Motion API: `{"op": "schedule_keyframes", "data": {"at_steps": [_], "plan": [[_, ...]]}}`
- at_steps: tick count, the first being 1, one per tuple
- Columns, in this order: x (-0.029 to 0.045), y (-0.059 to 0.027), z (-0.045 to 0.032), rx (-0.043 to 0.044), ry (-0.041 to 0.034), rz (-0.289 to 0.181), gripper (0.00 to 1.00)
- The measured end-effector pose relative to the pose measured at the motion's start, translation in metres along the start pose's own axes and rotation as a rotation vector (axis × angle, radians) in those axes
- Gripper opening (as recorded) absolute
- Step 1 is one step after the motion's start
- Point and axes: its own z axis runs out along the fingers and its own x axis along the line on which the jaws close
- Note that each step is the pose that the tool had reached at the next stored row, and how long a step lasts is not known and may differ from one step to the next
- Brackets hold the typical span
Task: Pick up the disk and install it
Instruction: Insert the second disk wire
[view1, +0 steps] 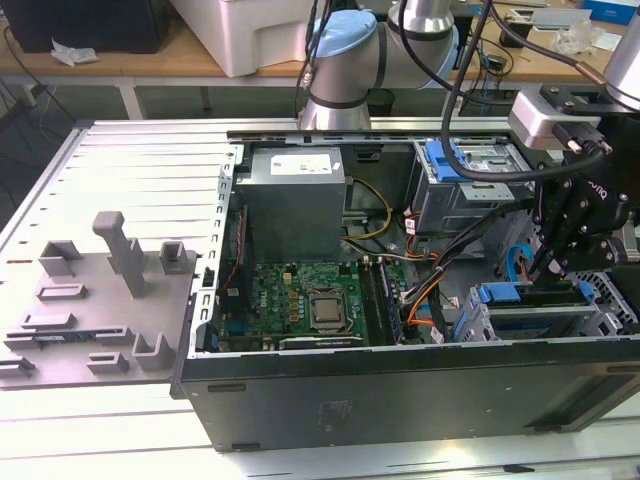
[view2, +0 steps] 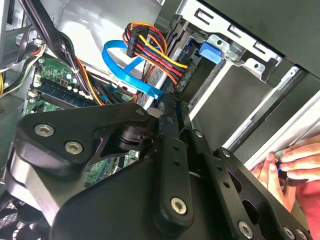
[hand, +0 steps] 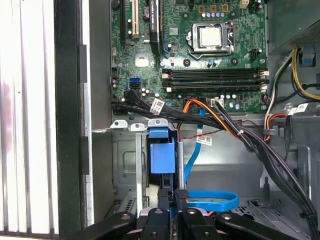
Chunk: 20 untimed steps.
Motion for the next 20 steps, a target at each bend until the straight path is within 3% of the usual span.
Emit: {"op": "schedule_keyframes", "data": {"at_steps": [20], "plan": [[-0.0002, -0.0005, 0.0039, 0.0000, 0.0000, 0.000, 0.16]]}}
